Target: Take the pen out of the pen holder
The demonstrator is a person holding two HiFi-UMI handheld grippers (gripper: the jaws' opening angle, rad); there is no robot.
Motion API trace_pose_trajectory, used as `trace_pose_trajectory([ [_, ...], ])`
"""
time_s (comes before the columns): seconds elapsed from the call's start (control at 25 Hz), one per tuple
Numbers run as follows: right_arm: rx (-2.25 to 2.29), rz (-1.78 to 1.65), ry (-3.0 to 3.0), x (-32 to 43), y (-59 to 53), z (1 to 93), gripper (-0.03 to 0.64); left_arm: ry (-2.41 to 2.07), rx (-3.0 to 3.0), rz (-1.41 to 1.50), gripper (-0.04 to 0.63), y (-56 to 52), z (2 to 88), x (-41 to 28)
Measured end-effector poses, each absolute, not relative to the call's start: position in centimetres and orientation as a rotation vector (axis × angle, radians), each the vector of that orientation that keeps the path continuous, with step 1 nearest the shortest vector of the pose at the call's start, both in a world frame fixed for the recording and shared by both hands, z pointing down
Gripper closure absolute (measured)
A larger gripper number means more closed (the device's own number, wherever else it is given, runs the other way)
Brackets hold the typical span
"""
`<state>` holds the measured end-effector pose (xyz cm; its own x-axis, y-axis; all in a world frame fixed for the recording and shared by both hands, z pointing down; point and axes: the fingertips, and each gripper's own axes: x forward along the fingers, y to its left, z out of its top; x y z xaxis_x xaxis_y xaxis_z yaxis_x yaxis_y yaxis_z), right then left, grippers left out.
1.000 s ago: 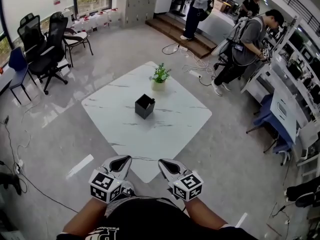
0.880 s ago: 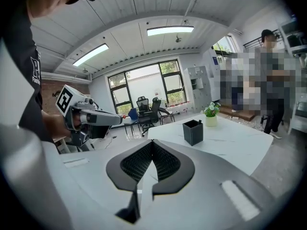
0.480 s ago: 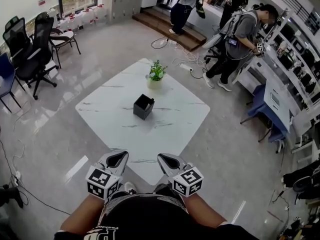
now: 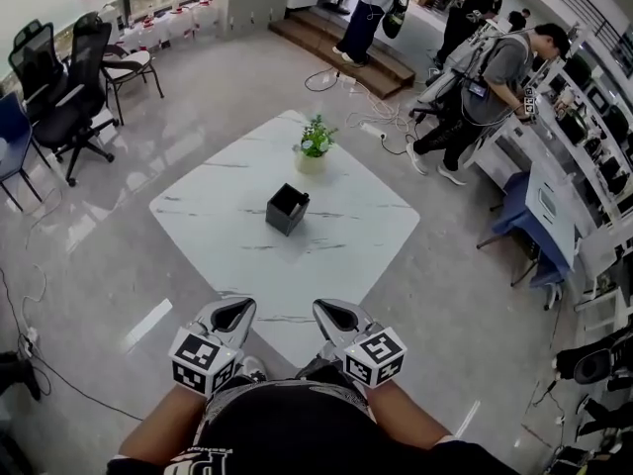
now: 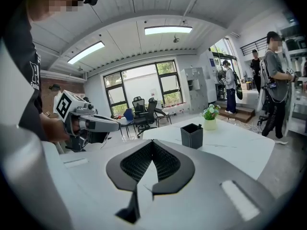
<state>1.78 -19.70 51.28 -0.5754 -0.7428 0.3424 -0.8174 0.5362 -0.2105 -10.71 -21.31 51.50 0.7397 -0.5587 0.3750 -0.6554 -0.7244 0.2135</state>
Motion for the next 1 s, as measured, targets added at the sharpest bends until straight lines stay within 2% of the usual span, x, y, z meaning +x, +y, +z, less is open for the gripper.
trace_pose_trajectory([
  [1.0, 1.067, 0.451, -2.661, 5.1, -24.6, 50.5, 0.617, -1.178, 2.482, 0.402, 0.538, -22.8, 51.0, -6.9],
])
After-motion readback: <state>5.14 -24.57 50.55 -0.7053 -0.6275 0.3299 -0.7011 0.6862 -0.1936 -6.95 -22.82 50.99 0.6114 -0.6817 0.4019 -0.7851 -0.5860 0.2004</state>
